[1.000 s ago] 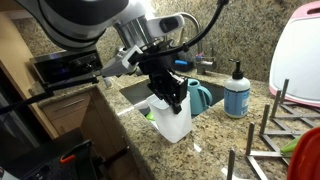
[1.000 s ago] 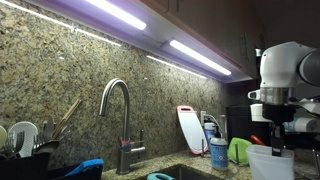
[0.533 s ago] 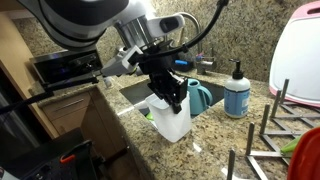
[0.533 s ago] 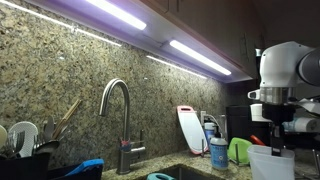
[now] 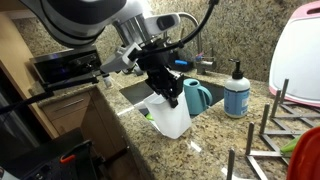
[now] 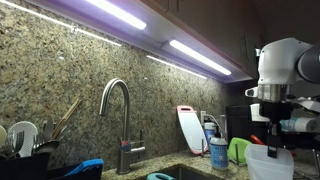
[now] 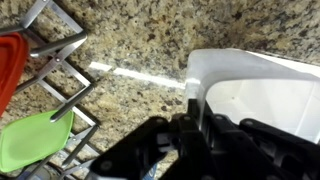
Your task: Put the empty container in the sink, push the soap bottle to the wall and bring the dish reck closer to the sink
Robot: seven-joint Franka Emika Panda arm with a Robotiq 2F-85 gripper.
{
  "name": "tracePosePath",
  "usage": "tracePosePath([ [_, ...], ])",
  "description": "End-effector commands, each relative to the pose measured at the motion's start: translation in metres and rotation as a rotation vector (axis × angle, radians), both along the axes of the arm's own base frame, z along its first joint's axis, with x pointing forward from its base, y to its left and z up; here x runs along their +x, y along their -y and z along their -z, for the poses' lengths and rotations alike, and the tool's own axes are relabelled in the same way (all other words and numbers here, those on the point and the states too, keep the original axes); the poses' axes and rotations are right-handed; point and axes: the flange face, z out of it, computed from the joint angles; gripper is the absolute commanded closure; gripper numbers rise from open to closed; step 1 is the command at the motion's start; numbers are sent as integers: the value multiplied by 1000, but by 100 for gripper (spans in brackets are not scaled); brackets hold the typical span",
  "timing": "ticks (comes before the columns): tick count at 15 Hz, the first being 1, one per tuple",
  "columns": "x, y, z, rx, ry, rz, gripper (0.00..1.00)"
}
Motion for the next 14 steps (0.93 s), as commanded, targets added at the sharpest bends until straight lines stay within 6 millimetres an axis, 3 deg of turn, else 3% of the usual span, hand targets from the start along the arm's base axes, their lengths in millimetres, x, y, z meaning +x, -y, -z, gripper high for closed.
tracePosePath([
  [1, -7, -25, -10, 19, 35, -38, 99],
  [7, 0, -56, -17, 60, 88, -64, 99],
  [14, 29, -57, -3, 52, 82, -60, 99],
])
